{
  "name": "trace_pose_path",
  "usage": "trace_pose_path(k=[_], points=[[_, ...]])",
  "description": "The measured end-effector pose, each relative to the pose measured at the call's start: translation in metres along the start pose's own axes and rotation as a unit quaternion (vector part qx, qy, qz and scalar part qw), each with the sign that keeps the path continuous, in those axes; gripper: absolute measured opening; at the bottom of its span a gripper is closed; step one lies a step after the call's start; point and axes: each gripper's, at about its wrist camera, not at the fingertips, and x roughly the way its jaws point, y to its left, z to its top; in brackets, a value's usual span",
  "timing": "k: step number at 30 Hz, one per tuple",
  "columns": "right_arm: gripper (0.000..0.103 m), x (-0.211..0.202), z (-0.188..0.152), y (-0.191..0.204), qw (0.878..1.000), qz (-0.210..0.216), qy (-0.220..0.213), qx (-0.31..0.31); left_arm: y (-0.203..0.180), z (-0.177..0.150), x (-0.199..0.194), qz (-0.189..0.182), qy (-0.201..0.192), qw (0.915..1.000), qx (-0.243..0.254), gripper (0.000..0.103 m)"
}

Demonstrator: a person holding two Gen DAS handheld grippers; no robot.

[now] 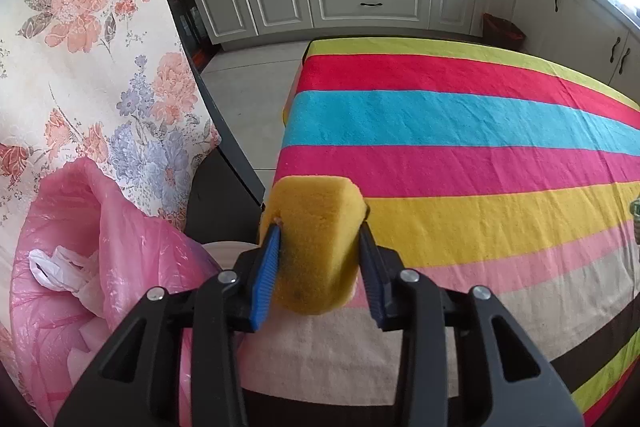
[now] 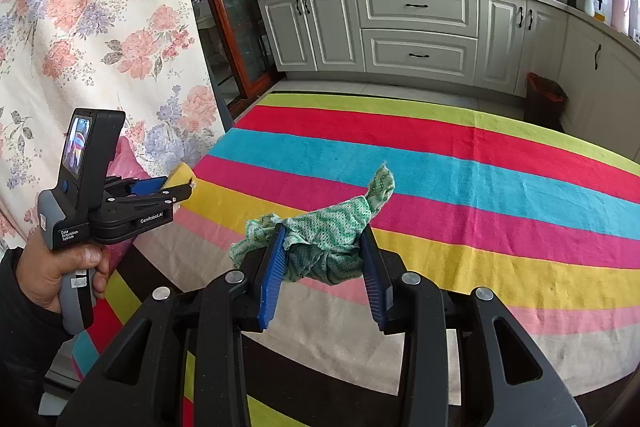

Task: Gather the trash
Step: 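Grasp the yellow sponge with the left tool while the right tool grasps the green zigzag cloth, then carry both items over the pink bin and open both tools to drop them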

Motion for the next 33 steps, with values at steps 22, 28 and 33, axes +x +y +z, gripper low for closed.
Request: trace_pose_path(k=[22,28,33], points=[[0.036,-0.013,0.005,0.012,1.0,0.002,-0.011,-0.019,0.011,-0.022,-0.108,-0.097,-0.092,0.9886,-0.069,0.035],[0.036,-0.017,0.011,0.025,0.999,0.006,-0.016,-0.032,0.031,-0.029,-0.127,-0.09,-0.108,0.9862,-0.088,0.035],[0.036,-0.018,0.018,0.04,0.999,0.011,-0.02,-0.047,0.055,-0.035,-0.146,-0.075,-0.125,0.9837,-0.105,0.035]])
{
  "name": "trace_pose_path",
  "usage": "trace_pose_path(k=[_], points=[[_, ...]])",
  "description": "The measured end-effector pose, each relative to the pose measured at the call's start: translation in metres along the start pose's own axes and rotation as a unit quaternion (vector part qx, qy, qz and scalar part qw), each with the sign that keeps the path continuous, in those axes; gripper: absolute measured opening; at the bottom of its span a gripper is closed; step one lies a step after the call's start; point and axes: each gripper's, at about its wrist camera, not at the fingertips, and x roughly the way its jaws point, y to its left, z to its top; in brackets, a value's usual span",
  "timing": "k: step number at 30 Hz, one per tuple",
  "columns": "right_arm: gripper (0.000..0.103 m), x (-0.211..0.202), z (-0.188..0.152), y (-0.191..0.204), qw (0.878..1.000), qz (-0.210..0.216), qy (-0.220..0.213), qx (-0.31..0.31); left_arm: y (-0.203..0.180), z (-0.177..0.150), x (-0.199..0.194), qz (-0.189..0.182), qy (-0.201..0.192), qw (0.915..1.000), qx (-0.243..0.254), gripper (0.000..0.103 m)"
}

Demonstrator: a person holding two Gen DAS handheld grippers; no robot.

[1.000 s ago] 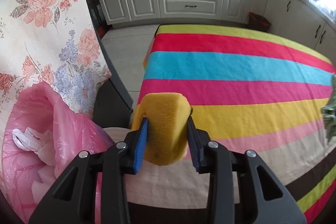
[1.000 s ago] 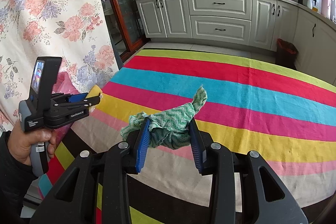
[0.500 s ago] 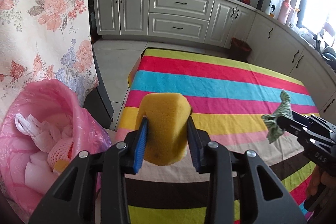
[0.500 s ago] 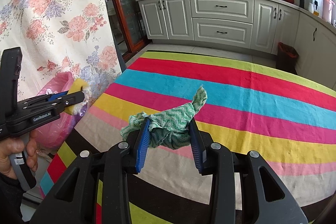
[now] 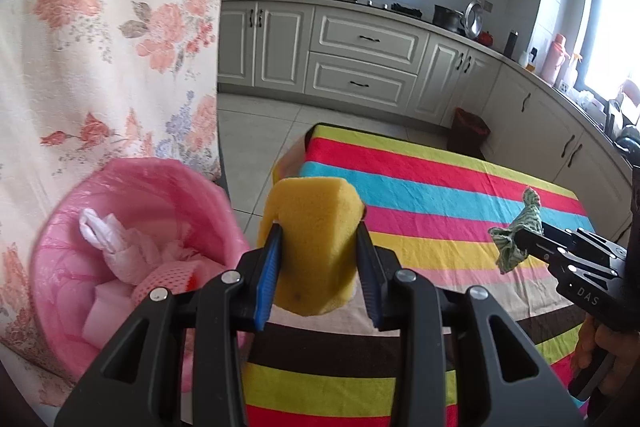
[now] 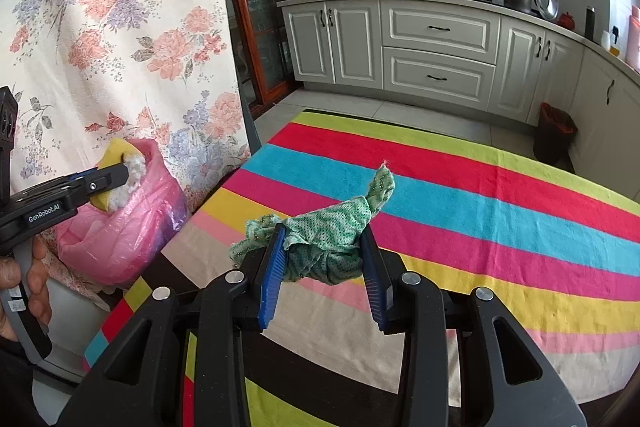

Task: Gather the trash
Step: 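Carry both items over the pink bin and open both tools to drop them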

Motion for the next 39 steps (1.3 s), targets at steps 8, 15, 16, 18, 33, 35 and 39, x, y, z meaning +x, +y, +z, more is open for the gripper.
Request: trace_pose_path(k=[8,15,16,18,33,35,39], points=[[0.036,-0.001,0.02,0.031,0.999,0.015,-0.012,-0.03,0.044,0.0,-0.032,0.035,-0.026,0.9985,-0.034,0.035],[0.036,0.001,0.036,0.062,0.998,0.033,-0.019,-0.054,0.081,-0.003,-0.057,0.064,-0.043,0.9953,-0.059,0.035],[0.036,0.002,0.038,0.067,0.998,0.035,-0.019,-0.057,0.086,-0.002,-0.06,0.067,-0.046,0.9948,-0.062,0.035],[0.036,0.003,0.042,0.078,0.997,0.043,-0.02,-0.066,0.094,-0.003,-0.066,0.073,-0.051,0.9937,-0.068,0.035],[0.036,0.014,0.076,0.167,0.986,0.104,-0.028,-0.128,0.127,-0.001,-0.099,0.094,-0.082,0.988,-0.091,0.036],[0.036,0.016,0.079,0.177,0.984,0.113,-0.027,-0.133,0.131,0.0,-0.101,0.096,-0.084,0.9874,-0.093,0.036],[0.036,0.023,0.086,0.199,0.98,0.131,-0.023,-0.146,0.136,0.002,-0.106,0.1,-0.09,0.9862,-0.096,0.036]])
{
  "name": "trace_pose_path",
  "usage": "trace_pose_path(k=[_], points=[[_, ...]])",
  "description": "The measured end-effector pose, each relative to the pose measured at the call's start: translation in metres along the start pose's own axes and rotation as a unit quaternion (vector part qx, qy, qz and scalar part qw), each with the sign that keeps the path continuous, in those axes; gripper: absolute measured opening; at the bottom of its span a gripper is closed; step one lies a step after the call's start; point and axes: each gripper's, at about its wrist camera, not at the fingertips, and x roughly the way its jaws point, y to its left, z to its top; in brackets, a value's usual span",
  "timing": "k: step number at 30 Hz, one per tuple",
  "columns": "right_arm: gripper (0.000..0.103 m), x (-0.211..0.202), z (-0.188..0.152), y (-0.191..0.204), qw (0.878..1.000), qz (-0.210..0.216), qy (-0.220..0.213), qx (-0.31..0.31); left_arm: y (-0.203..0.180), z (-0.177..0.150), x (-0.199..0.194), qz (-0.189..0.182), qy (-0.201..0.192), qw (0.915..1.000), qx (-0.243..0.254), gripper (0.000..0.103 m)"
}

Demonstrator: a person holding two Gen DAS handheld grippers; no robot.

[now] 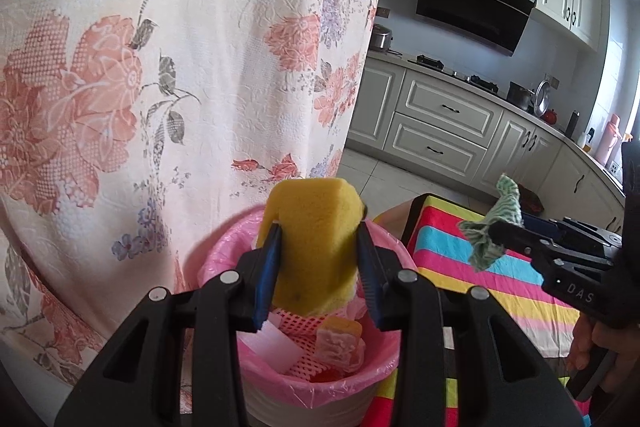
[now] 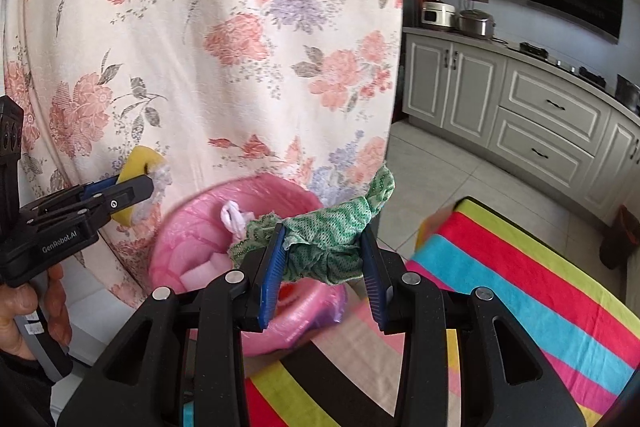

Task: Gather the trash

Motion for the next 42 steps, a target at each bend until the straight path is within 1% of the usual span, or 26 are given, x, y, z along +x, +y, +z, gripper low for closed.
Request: trace_pose_path(k=[9,17,18,19,20,21,24,26,28,29,31,38,40,42], points=[[0.037,0.029,0.026,0.024,0.999,0.037,0.01,-0.014,0.014,0.013,-0.001,0.003,-0.009,0.9999,-0.009,0.037],[0.038,0.051,0.036,0.034,0.998,0.055,0.019,-0.021,0.017,0.021,0.001,0.003,-0.014,0.9998,-0.012,0.038],[0.042,0.053,0.037,0.035,0.998,0.055,0.02,-0.022,0.017,0.022,0.002,0.003,-0.016,0.9998,-0.012,0.042],[0.047,0.055,0.037,0.035,0.998,0.056,0.022,-0.022,0.018,0.023,0.002,0.004,-0.018,0.9997,-0.014,0.051],[0.064,0.056,0.037,0.034,0.998,0.056,0.024,-0.021,0.02,0.024,0.002,0.004,-0.02,0.9996,-0.019,0.056],[0.068,0.057,0.037,0.033,0.998,0.05,0.021,-0.02,0.02,0.025,0.003,0.003,-0.021,0.9996,-0.021,0.059],[0.068,0.058,0.036,0.028,0.999,0.043,0.021,-0.015,0.021,0.026,0.006,0.003,-0.016,0.9995,-0.026,0.059],[0.068,0.057,0.034,0.025,0.999,0.04,0.021,-0.011,0.021,0.024,0.007,0.003,-0.014,0.9995,-0.028,0.062],[0.068,0.056,0.031,0.021,0.999,0.037,0.021,-0.008,0.02,0.022,0.005,0.006,-0.013,0.9995,-0.029,0.067],[0.069,0.054,0.029,0.019,0.999,0.035,0.02,-0.005,0.02,0.02,0.004,0.006,-0.013,0.9994,-0.03,0.068],[0.072,0.05,0.025,0.014,0.999,0.03,0.018,0.003,0.02,0.016,0.001,0.008,-0.012,0.9994,-0.032,0.073],[0.075,0.029,-0.002,0.004,1.0,0.01,0.012,0.019,0.017,-0.001,-0.015,0.014,-0.005,0.9992,-0.036,0.085],[0.078,0.022,-0.01,0.002,1.0,0.006,0.01,0.024,0.016,-0.007,-0.021,0.015,-0.001,0.9991,-0.039,0.091],[0.078,0.012,-0.019,0.0,0.999,0.001,0.006,0.031,0.016,-0.015,-0.028,0.013,0.006,0.9991,-0.041,0.092]])
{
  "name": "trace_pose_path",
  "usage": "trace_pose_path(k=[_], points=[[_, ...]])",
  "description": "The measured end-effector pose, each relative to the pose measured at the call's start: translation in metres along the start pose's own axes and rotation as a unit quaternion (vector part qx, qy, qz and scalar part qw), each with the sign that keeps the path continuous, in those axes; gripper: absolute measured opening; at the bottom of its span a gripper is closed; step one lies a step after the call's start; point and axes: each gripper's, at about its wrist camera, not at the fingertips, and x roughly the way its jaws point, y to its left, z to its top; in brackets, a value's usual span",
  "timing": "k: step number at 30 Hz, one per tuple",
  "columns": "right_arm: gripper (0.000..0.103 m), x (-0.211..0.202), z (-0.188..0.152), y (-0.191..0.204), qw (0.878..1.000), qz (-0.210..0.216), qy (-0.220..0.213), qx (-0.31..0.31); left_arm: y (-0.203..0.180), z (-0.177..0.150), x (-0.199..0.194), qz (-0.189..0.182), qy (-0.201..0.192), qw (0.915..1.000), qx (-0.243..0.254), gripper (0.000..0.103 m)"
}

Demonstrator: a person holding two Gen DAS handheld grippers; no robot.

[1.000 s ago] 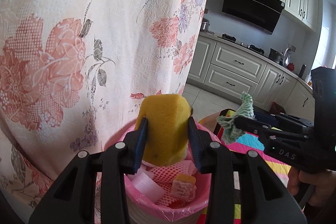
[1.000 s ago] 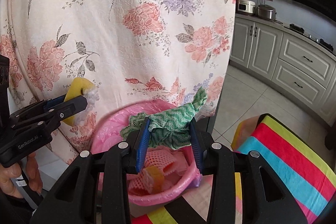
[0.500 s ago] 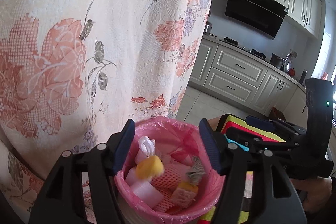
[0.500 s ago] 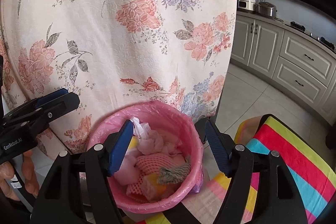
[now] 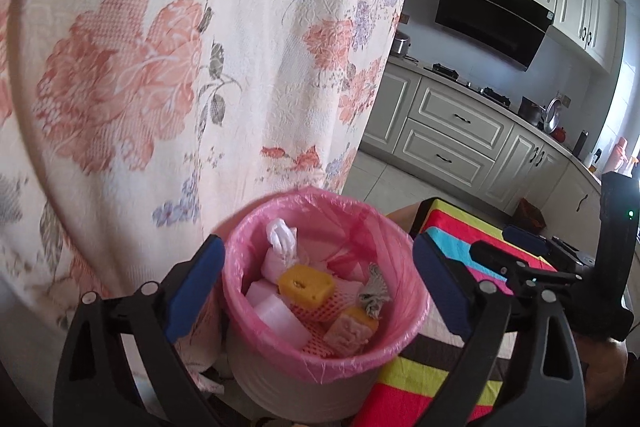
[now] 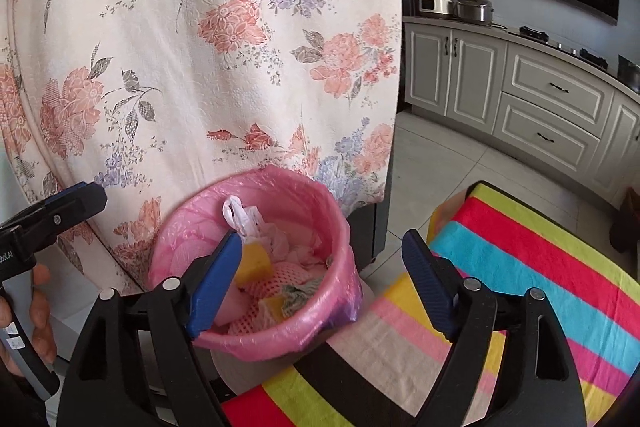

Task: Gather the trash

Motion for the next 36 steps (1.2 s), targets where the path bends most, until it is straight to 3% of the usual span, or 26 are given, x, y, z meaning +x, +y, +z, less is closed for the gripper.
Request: trace_pose_path(k=[4,15,36], points=[[0.082,-0.017,-0.014,0.002,1.0,-0.004,-0.006,-0.001,-0.002,-0.018,-0.014,0.0,0.009,1.0,0.002,0.098],[0.085,-0.043,-0.052,0.011,1.0,-0.013,-0.006,-0.006,-0.004,-0.057,-0.033,0.018,0.038,0.9991,0.001,0.098],[0.085,-0.048,-0.053,0.013,1.0,-0.02,-0.011,-0.013,-0.018,-0.057,-0.034,0.045,0.024,0.9981,0.032,0.098]])
